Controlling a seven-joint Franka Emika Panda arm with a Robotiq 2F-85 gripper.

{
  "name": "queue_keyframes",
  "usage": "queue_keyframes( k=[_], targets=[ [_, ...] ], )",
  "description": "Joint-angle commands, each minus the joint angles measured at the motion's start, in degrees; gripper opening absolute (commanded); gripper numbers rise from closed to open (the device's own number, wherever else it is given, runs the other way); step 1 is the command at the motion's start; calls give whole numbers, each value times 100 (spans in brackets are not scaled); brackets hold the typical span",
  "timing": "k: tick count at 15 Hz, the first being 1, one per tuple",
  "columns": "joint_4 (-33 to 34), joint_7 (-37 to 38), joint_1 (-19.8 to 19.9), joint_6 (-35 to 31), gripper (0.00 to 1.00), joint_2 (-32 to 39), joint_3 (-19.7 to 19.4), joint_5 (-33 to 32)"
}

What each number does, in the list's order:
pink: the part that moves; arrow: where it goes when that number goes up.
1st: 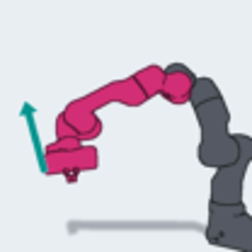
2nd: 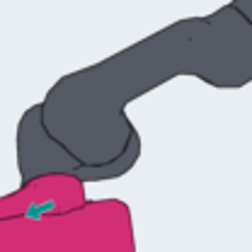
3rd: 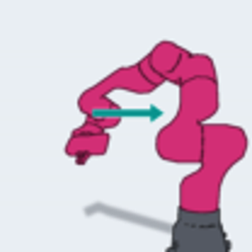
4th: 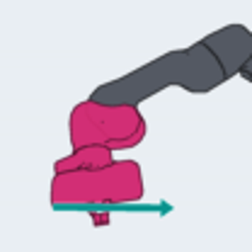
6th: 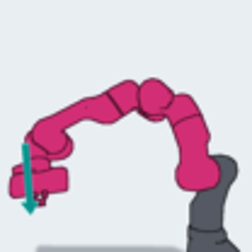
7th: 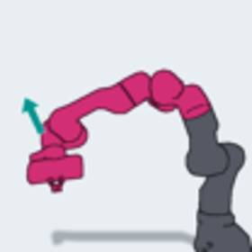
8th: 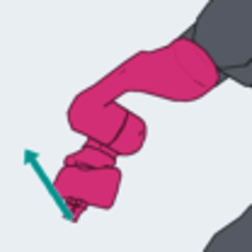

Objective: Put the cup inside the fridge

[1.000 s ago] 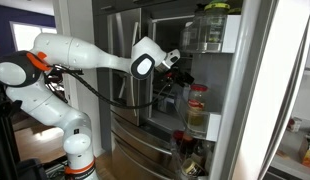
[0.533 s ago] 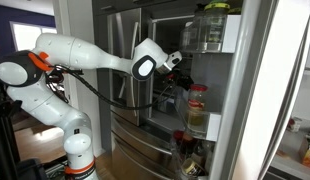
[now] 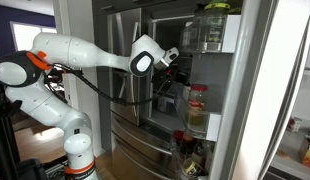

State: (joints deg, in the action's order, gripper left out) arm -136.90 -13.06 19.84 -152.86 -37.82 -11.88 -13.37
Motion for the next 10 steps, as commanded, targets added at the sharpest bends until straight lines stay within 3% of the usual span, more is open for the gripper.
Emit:
queue_keyframes(
  k=[1,10],
  targets=[
    [43,-55,-243,254,1,-373,208,-127],
    [11,-280,-894,196,1,-910,767,-299]
  ],
)
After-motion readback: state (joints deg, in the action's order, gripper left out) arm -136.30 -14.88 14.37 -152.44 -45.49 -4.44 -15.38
